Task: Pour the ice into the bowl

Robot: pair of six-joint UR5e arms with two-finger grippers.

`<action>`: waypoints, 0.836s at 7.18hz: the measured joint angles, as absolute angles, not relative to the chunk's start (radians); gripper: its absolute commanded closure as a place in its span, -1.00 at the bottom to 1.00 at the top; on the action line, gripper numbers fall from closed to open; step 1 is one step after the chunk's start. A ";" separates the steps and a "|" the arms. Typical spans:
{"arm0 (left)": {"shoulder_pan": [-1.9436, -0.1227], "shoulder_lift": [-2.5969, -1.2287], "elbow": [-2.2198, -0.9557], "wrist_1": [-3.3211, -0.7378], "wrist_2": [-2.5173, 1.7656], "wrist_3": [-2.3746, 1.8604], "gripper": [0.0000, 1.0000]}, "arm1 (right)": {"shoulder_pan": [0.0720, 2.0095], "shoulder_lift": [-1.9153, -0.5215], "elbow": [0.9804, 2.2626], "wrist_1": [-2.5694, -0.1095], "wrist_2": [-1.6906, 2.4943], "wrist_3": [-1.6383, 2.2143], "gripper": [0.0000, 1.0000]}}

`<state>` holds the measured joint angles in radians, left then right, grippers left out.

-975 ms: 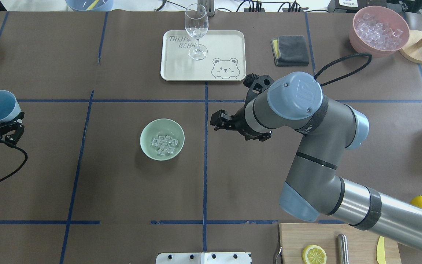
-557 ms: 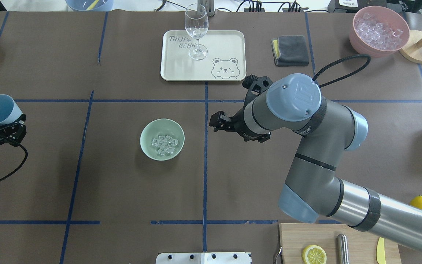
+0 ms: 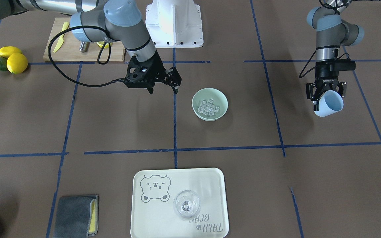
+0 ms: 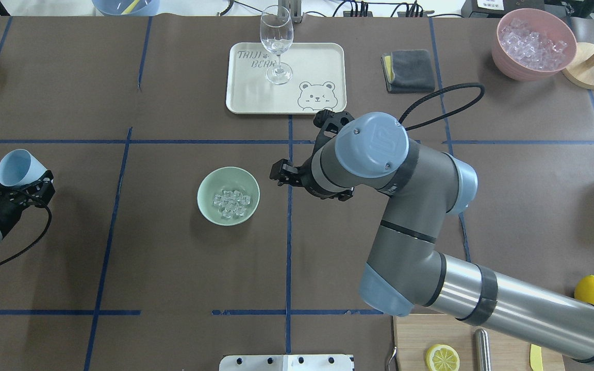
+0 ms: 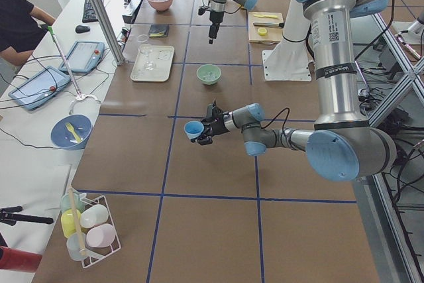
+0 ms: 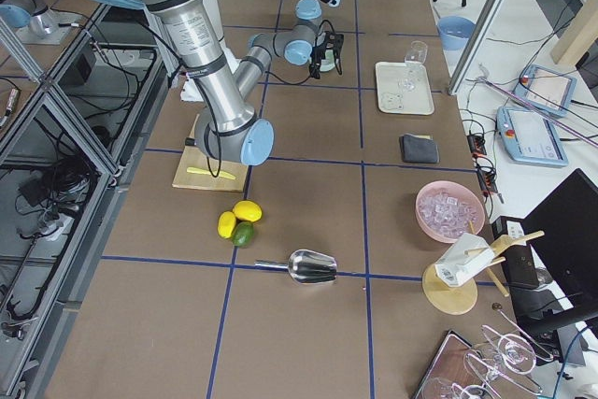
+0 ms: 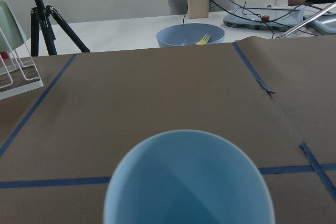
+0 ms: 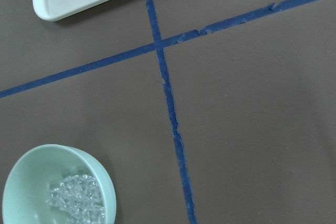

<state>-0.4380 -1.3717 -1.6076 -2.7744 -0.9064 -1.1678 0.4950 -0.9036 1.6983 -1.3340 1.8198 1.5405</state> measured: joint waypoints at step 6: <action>-0.385 -1.382 -1.545 -2.776 -0.849 -1.178 -0.12 | 0.466 -0.754 1.518 -1.336 1.769 1.576 -1.00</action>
